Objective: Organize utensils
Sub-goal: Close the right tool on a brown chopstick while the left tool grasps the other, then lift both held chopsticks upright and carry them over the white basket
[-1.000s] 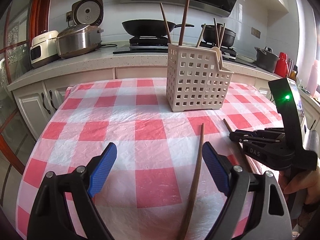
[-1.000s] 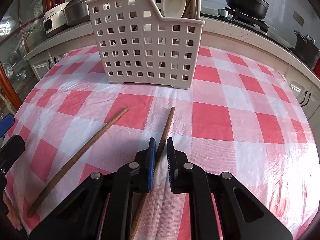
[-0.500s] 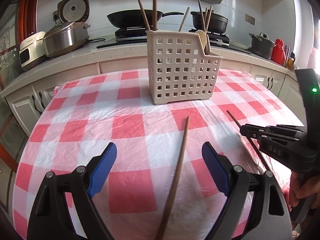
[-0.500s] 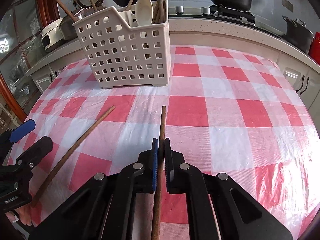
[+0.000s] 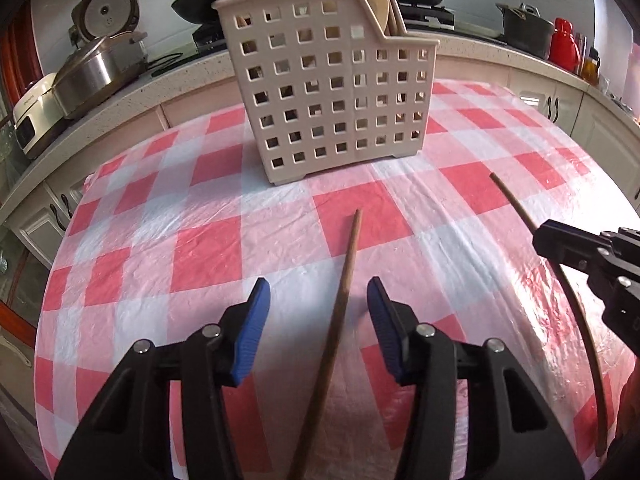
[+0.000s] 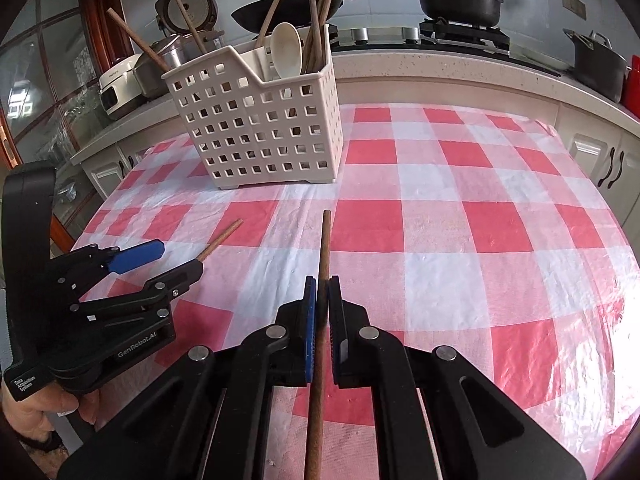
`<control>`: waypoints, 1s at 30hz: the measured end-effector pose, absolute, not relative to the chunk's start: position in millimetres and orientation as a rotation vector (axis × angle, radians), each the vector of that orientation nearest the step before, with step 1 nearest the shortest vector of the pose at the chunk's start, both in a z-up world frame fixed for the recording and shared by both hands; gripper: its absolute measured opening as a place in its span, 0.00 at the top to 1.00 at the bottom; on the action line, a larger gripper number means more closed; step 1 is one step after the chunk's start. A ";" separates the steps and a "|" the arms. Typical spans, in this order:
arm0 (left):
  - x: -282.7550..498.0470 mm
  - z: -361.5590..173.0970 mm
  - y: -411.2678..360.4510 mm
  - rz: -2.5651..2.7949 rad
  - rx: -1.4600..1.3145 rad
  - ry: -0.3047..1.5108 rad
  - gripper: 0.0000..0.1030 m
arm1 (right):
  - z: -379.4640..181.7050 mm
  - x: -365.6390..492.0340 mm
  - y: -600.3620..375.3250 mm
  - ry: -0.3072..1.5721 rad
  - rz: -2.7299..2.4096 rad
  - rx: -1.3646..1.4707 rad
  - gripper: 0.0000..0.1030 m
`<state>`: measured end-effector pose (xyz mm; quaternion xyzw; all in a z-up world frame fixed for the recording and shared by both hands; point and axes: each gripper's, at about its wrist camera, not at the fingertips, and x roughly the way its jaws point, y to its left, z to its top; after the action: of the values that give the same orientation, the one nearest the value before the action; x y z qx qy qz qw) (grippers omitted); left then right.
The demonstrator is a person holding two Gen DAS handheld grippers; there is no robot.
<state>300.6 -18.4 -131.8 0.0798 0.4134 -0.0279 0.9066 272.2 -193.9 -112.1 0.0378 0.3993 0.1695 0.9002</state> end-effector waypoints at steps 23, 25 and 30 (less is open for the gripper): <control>259.7 -78.7 -21.1 -0.157 0.106 0.701 0.95 | -81.6 253.0 -197.3 0.724 0.392 0.095 0.94; 250.8 -65.2 -18.0 -0.165 0.092 0.667 0.95 | -72.2 247.7 -195.0 0.693 0.404 0.089 0.94; 225.8 -35.3 -11.9 -0.173 0.068 0.578 0.95 | -52.0 235.7 -192.7 0.632 0.415 0.083 0.94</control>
<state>225.8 -11.9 -35.3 0.0335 0.2848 -0.0851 0.9542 235.7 -192.7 -52.0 0.0403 0.3087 0.2025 0.9285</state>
